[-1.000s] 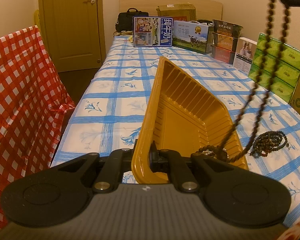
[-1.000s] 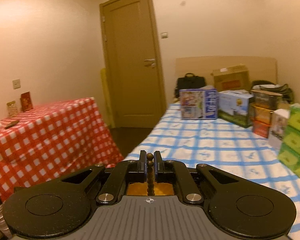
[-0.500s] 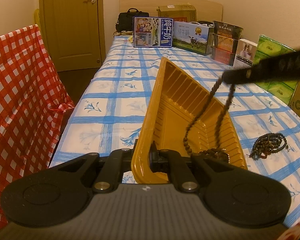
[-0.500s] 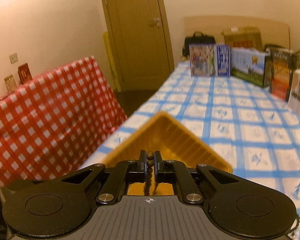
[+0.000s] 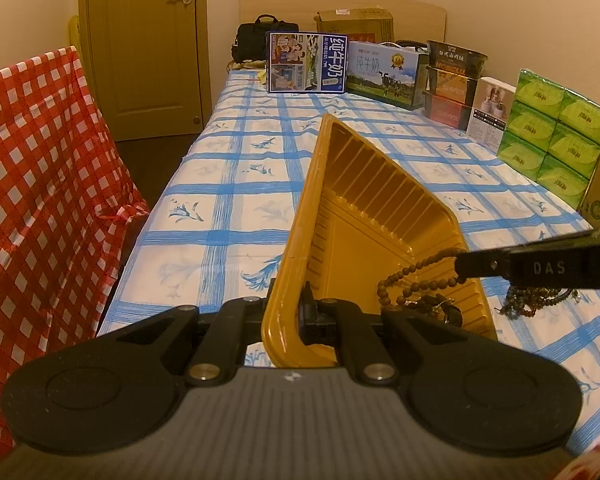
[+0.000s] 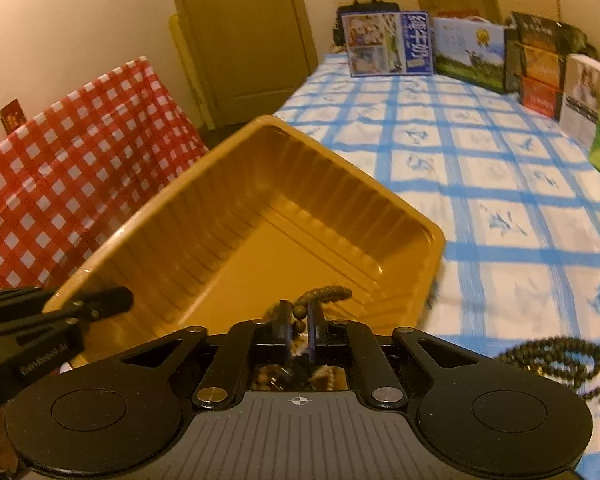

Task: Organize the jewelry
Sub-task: 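Open the right tool to release the strand in the tray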

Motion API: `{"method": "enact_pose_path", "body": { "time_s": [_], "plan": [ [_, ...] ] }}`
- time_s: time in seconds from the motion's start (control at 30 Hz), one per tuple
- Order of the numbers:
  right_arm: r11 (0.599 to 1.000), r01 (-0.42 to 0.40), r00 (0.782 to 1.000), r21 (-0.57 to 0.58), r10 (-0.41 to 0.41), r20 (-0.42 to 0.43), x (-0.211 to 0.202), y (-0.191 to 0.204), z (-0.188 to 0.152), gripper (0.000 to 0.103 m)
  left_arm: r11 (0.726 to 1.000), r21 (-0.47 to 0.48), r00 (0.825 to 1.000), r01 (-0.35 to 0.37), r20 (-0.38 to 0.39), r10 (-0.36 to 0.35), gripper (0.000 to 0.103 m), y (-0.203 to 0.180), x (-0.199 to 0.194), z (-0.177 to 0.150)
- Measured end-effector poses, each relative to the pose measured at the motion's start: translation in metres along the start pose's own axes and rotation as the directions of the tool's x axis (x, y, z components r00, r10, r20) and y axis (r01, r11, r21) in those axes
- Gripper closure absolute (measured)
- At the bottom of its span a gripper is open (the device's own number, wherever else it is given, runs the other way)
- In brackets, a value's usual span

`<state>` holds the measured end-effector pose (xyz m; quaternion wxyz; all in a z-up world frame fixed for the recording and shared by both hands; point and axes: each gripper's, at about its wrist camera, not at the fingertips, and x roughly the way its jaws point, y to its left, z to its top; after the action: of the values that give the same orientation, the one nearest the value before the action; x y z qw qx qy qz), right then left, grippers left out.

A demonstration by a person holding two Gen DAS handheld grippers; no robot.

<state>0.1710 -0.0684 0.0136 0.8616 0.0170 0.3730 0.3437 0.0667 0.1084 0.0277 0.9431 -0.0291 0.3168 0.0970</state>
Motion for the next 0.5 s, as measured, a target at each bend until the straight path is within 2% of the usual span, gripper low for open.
{"method": "enact_pose_path", "body": {
  "time_s": [0.1,0.13,0.17,0.23,0.4,0.5],
  "plan": [
    [0.999,0.004,1.000,0.038,-0.004,-0.013,-0.001,-0.007,-0.003,0.095,1.000,0.000,1.000,-0.001,-0.001,0.001,0.097,0.002,0.001,-0.001],
    [0.999,0.009,1.000,0.051,-0.008,-0.014,-0.003,-0.010,-0.005,0.088,1.000,0.001,1.000,-0.002,-0.001,0.002,0.097,0.002,0.001,-0.001],
    [0.998,0.018,1.000,0.065,-0.017,-0.012,-0.006,-0.014,-0.007,0.074,1.000,0.000,1.000,0.000,-0.001,0.000,0.097,0.003,0.001,-0.001],
    [0.996,0.028,1.000,0.090,-0.028,0.004,-0.013,-0.021,-0.012,0.056,1.000,0.001,1.000,-0.001,-0.001,0.001,0.097,0.002,0.001,-0.001],
    [0.989,0.077,0.996,0.129,-0.081,0.024,-0.031,-0.038,-0.024,0.055,1.000,0.000,1.000,-0.001,-0.001,0.001,0.097,0.003,0.001,-0.001],
    [0.981,0.142,0.988,0.134,-0.148,0.036,-0.042,-0.049,-0.037,0.055,1.000,0.001,1.000,-0.001,-0.001,0.001,0.097,0.003,0.001,-0.001]
  ]
}}
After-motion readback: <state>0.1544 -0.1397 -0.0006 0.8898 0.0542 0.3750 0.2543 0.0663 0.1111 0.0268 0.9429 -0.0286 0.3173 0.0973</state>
